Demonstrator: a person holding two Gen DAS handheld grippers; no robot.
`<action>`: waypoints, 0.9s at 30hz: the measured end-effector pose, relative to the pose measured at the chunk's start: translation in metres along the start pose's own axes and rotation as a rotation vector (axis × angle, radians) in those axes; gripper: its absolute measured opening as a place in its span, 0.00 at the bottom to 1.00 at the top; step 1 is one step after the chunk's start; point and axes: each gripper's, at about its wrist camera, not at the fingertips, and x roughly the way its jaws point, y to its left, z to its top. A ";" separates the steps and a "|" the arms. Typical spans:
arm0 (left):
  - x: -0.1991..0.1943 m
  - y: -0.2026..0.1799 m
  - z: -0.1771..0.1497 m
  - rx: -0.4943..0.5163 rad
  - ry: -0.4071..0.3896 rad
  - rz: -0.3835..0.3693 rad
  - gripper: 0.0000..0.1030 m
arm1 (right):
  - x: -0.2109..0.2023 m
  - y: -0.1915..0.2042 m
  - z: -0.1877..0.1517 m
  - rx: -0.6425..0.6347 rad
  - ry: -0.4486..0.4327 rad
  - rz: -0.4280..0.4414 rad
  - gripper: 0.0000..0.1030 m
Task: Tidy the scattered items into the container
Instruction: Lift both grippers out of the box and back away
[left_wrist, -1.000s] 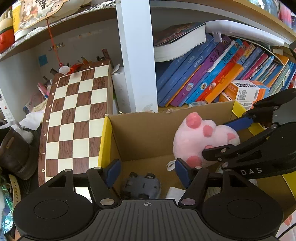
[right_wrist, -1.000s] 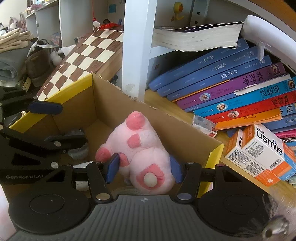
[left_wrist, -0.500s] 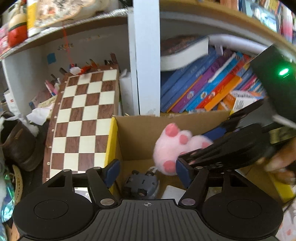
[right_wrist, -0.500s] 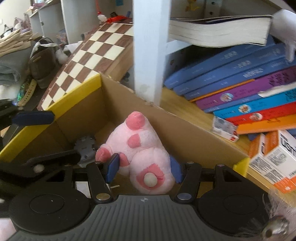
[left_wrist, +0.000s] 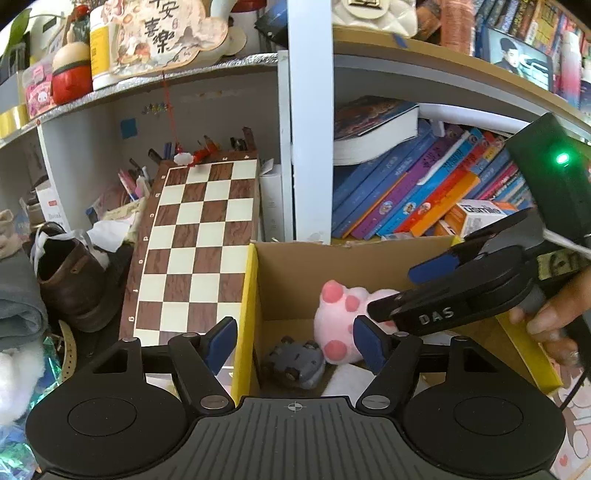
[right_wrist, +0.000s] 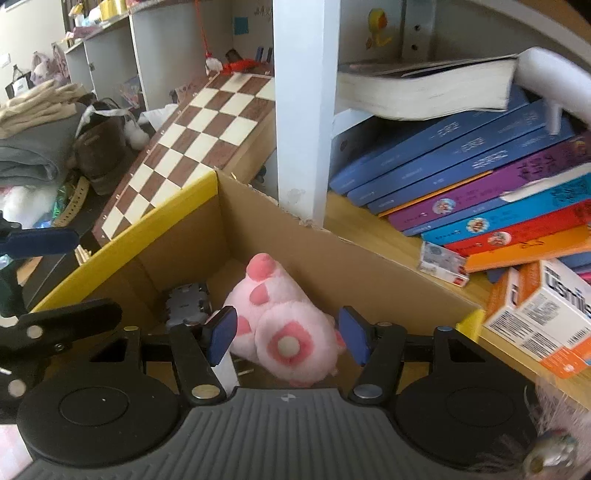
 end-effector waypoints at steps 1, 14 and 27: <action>-0.003 -0.001 0.000 0.003 -0.002 0.000 0.69 | -0.007 0.000 -0.002 0.003 -0.008 -0.003 0.58; -0.063 -0.015 -0.004 0.022 -0.038 -0.006 0.69 | -0.098 0.014 -0.028 0.050 -0.112 -0.031 0.58; -0.117 -0.032 -0.018 0.044 -0.062 -0.033 0.70 | -0.183 0.025 -0.082 0.148 -0.180 -0.057 0.58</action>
